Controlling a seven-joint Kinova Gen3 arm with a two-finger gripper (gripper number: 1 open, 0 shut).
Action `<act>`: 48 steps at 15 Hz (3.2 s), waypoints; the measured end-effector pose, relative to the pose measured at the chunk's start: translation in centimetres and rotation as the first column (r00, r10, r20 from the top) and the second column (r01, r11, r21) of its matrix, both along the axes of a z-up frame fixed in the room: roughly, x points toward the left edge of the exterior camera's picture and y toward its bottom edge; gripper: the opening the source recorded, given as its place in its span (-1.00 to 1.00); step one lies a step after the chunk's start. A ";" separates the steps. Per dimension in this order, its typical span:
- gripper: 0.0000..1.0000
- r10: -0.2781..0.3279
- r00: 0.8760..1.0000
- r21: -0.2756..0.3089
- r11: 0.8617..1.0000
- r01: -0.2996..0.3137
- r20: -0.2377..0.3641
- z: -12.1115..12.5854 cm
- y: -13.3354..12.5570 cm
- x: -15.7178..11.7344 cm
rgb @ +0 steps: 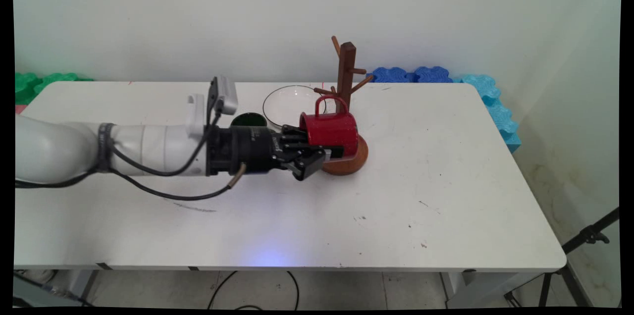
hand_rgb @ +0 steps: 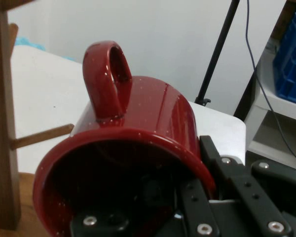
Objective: Place the picked object on the table
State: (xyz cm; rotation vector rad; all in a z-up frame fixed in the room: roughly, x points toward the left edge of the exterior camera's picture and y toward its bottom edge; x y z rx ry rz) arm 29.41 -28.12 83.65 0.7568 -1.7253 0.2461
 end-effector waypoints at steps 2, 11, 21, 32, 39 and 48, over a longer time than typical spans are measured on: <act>-1.00 -0.003 1.000 0.002 1.000 0.003 0.004 0.6 0.1 0.5; -1.00 -0.037 0.999 0.002 0.999 0.037 0.032 3.8 0.4 3.7; -1.00 -0.091 0.992 0.017 0.996 0.090 0.086 6.6 0.8 7.0; -1.00 -0.163 0.959 0.067 0.986 0.152 0.230 9.4 0.6 10.4; -1.00 -0.194 0.909 0.125 0.979 0.158 0.369 11.4 -0.1 12.5; -1.00 -0.246 0.811 0.205 0.966 0.158 0.531 13.5 -0.8 12.7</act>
